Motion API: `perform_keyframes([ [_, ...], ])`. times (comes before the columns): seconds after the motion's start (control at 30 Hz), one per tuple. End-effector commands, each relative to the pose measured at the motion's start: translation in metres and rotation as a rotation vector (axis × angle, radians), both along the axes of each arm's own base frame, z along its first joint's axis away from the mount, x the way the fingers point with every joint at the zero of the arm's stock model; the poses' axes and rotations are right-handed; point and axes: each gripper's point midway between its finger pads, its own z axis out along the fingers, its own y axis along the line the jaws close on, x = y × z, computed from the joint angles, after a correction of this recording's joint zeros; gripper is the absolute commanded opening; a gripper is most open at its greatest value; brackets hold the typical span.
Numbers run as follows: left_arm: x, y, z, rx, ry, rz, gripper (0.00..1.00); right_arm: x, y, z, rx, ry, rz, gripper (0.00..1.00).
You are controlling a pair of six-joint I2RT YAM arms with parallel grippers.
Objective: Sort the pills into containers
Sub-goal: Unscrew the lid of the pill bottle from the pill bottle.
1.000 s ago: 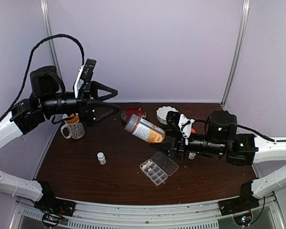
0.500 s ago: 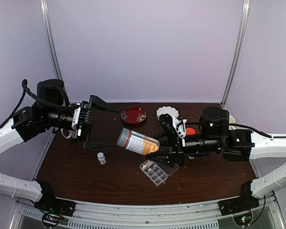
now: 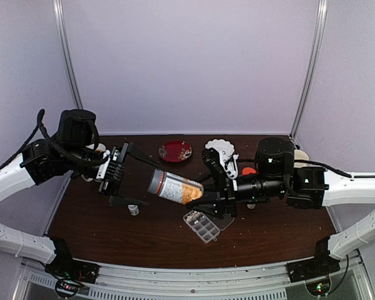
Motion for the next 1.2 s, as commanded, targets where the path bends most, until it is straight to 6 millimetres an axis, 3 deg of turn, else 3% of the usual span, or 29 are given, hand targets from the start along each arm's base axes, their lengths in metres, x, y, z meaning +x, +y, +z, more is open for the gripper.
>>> perform_keyframes([
  [0.0,0.001,-0.002,0.014,-0.027,-0.05,-0.006,0.86,0.0,0.004,0.021,0.053,-0.01,0.015,0.02],
  [0.27,0.012,-0.012,0.018,-0.009,0.004,0.044,0.69,0.001,0.004,0.02,0.054,-0.014,0.017,0.02],
  [0.47,0.027,-0.016,0.021,0.009,0.05,0.138,0.48,0.004,0.003,0.018,0.045,-0.027,-0.002,0.01],
  [0.6,0.025,-0.017,0.028,0.002,0.119,0.146,0.37,0.013,0.003,0.01,0.01,-0.06,-0.048,0.0],
  [0.73,0.029,-0.021,0.04,-0.028,0.269,0.196,0.34,0.026,0.001,0.0,-0.044,-0.138,-0.103,0.0],
  [0.97,0.06,-0.021,0.066,-0.017,0.638,0.476,0.24,0.047,-0.012,-0.006,-0.072,-0.371,-0.235,0.0],
  [1.17,0.044,-0.028,0.088,-0.009,0.995,0.428,0.23,0.065,-0.03,0.01,0.001,-0.528,-0.403,0.0],
])
